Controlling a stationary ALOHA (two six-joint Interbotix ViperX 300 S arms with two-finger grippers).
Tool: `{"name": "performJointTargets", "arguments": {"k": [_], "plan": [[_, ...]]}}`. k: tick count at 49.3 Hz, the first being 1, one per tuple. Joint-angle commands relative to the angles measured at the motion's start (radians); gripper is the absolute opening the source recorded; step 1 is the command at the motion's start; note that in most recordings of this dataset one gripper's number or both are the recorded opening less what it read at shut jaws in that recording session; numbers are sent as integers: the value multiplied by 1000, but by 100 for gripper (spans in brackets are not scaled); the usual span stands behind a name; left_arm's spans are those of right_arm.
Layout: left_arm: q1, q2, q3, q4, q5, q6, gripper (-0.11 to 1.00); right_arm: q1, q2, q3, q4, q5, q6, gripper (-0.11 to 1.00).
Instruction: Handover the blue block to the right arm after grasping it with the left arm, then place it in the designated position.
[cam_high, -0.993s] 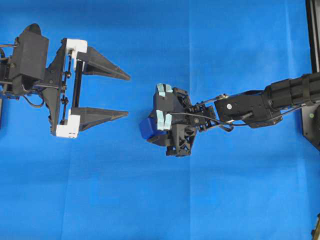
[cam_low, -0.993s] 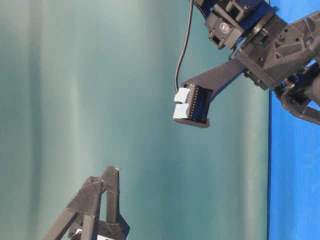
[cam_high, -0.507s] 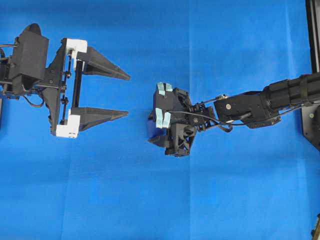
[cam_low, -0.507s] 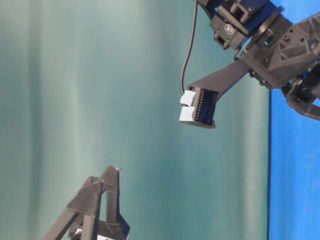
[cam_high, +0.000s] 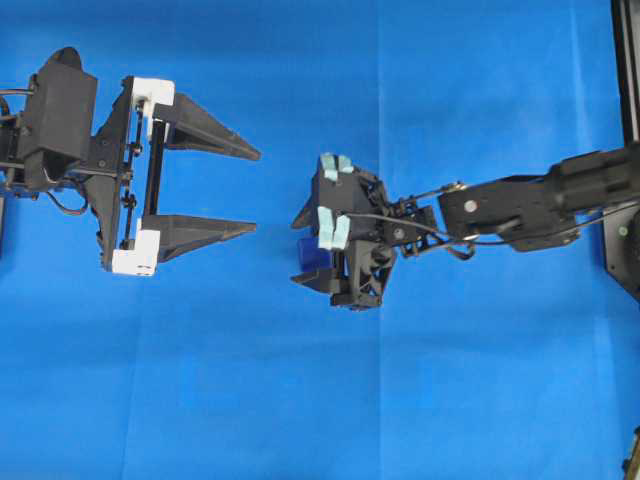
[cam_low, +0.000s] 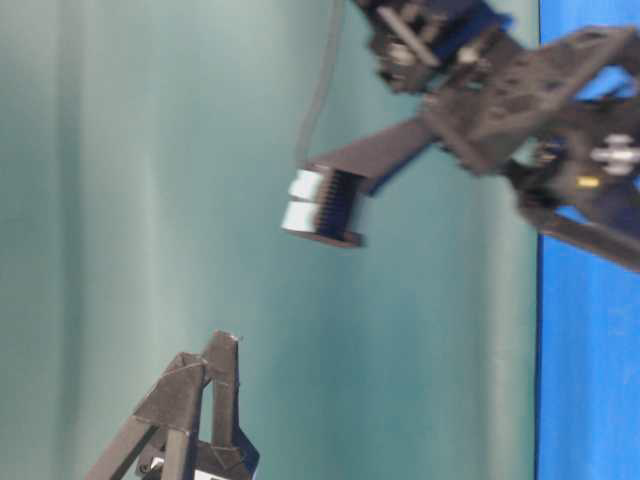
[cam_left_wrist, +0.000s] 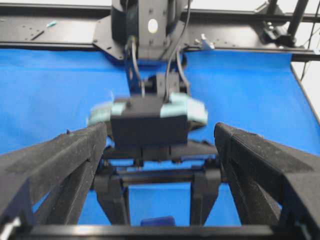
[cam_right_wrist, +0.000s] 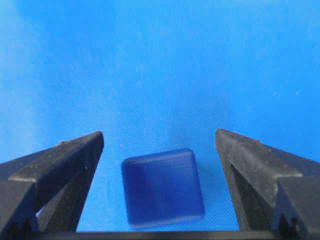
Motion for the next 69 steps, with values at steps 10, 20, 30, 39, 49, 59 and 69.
{"name": "performJointTargets", "arguments": {"k": [10, 20, 30, 39, 49, 59, 69], "plan": [[2, -14, -17, 2, -9, 0, 93, 12, -209, -5, -8, 141, -9, 88], [3, -14, -18, 2, -11, 0, 93, 14, -354, 11, -32, 242, -9, 88], [2, -11, -20, 0, -9, 0, 93, 14, -488, 29, -48, 324, -9, 88], [3, -11, -20, 0, -9, 0, 93, 14, -584, 41, -60, 370, -9, 88], [2, -11, -20, 2, -9, 0, 93, 14, -661, 61, -63, 399, -9, 88], [3, -9, -23, 0, -11, 0, 93, 14, -667, 71, -63, 397, -9, 88], [2, -9, -21, 2, -11, -2, 93, 12, -673, 81, -77, 377, -8, 88]]}}
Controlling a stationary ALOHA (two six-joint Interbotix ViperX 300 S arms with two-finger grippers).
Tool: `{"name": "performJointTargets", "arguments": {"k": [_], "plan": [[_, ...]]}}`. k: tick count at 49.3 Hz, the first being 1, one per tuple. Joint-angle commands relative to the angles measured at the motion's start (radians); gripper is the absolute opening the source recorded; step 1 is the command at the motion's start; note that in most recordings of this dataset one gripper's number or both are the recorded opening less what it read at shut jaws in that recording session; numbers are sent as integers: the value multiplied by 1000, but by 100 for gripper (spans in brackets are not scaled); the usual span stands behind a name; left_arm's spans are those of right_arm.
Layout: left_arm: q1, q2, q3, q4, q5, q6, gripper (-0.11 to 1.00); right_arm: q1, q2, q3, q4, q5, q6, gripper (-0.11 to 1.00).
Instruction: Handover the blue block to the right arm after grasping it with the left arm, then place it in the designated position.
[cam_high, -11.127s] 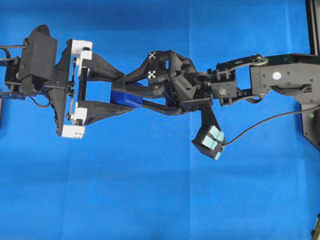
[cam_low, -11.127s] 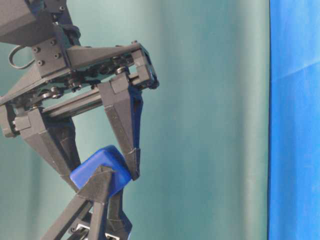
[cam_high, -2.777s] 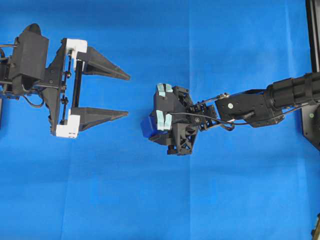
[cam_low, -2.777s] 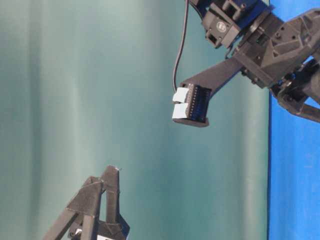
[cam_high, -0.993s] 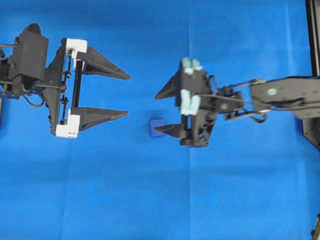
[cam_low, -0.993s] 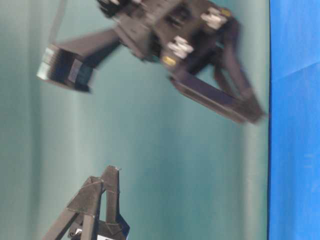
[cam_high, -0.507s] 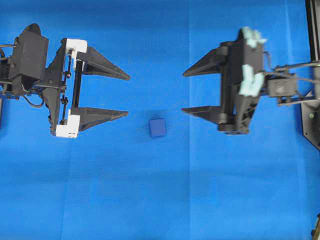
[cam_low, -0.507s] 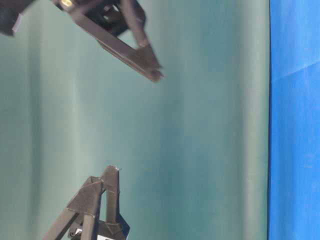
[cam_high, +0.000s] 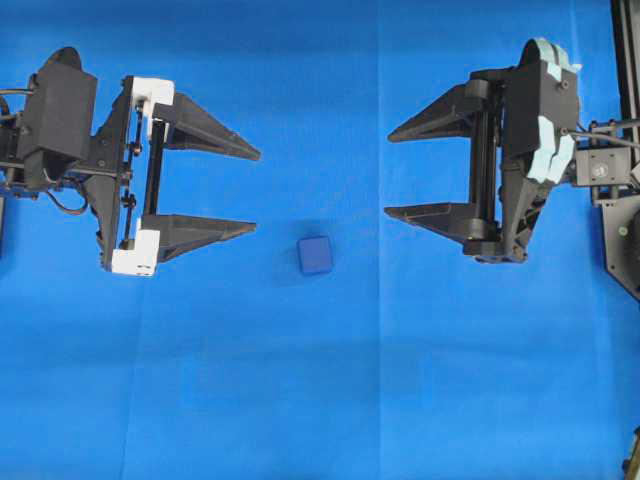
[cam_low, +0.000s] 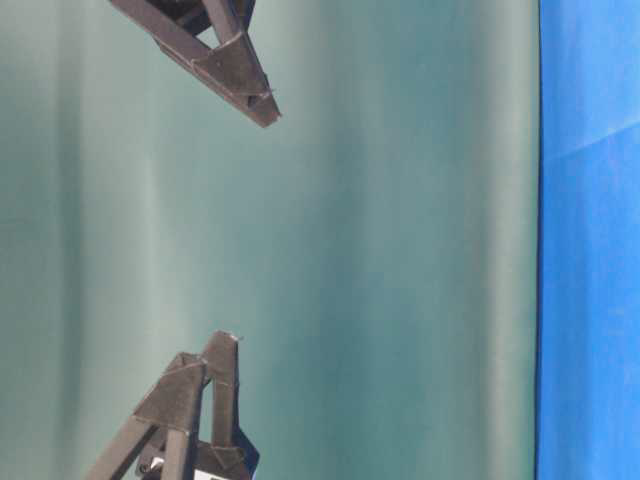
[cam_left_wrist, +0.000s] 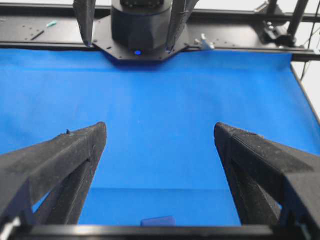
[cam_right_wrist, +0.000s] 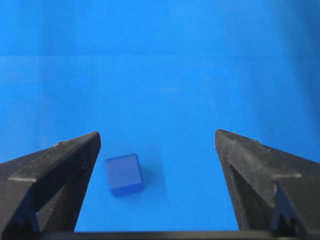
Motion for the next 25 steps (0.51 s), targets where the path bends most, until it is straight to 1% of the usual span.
{"name": "performJointTargets", "arguments": {"k": [1, 8, 19, 25], "plan": [[2, -11, -21, 2, -9, -2, 93, 0, -18, -3, -9, -21, 0, 88], [0, -11, -21, 0, -9, -2, 93, -5, -52, 32, -18, -89, 0, 88], [0, -9, -23, 2, -12, -2, 93, -44, -132, 130, -29, -279, -2, 88], [2, -9, -23, 2, -20, -2, 93, -71, -141, 175, -32, -357, -2, 88]]}}
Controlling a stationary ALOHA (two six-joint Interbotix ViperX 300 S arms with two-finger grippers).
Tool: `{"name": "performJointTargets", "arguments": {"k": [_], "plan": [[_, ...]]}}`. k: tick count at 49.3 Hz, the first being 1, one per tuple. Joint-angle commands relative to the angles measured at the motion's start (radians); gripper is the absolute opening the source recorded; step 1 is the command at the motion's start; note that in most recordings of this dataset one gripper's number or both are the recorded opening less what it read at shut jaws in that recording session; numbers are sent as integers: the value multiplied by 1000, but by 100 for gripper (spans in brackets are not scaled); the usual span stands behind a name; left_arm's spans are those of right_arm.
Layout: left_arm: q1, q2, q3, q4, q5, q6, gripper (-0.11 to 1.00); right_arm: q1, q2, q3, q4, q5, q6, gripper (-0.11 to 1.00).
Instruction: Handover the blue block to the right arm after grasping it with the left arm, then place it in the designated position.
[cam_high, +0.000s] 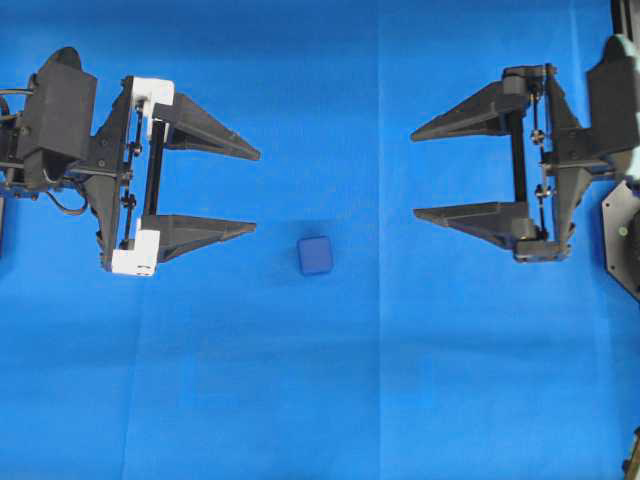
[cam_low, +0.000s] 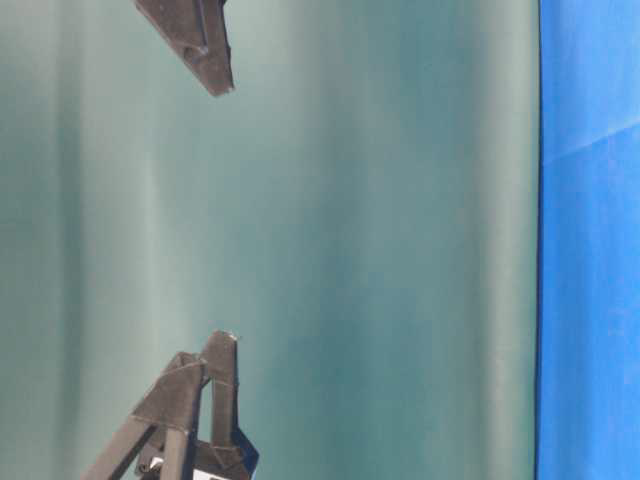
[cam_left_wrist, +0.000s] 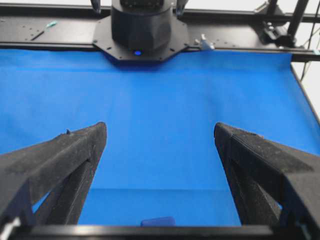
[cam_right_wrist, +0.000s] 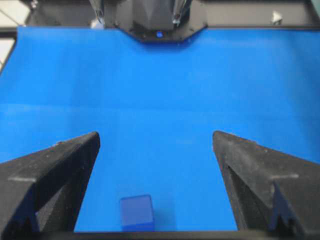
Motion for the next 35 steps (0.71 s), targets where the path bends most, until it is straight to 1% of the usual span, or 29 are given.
{"name": "performJointTargets", "arguments": {"k": [1, 6, 18, 35], "plan": [[2, -9, -23, 2, -15, -2, 93, -17, -5, 11, -5, -58, -2, 88], [2, -9, -23, 2, -20, 0, 93, -28, 2, 25, -2, -83, -5, 88], [0, -8, -23, 0, -20, -2, 93, -26, 2, 23, -5, -87, -17, 88], [2, -8, -23, 2, -20, -2, 93, -28, -3, 25, -5, -87, -17, 88]]}}
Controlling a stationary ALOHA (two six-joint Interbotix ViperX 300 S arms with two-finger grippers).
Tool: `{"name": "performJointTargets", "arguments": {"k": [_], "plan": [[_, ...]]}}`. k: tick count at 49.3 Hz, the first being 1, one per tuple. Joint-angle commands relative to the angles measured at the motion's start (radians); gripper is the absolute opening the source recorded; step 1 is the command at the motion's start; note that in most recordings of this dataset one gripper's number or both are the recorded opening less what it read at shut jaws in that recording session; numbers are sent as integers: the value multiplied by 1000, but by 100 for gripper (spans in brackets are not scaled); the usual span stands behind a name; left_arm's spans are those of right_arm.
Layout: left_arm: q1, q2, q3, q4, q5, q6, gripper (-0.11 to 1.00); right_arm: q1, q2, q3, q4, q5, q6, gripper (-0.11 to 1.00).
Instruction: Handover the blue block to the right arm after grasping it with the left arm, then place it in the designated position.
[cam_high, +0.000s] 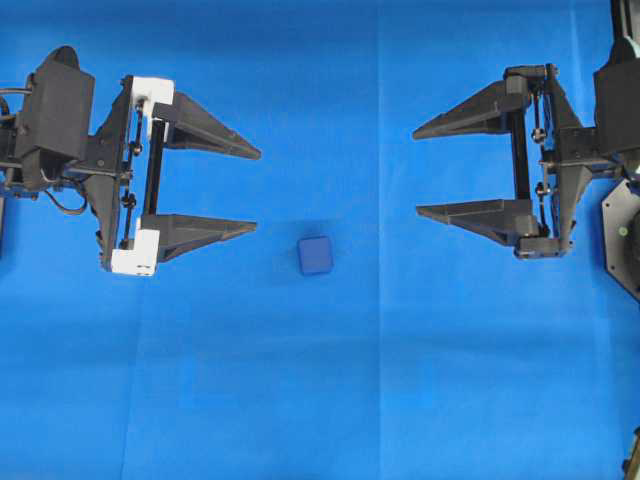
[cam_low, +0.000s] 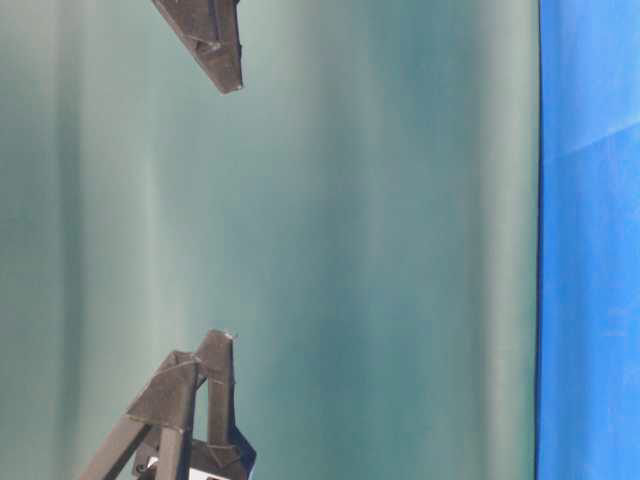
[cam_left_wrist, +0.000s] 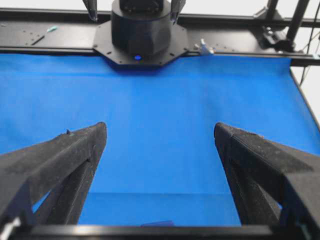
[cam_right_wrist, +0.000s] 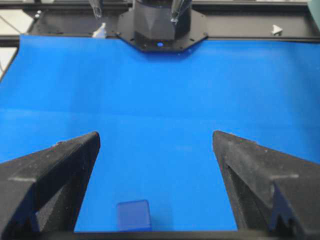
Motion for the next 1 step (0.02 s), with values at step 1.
{"name": "performJointTargets", "arguments": {"k": [1], "plan": [[0, -8, -23, 2, -11, -2, 93, 0, -5, -14, -3, -9, -2, 88]]}}
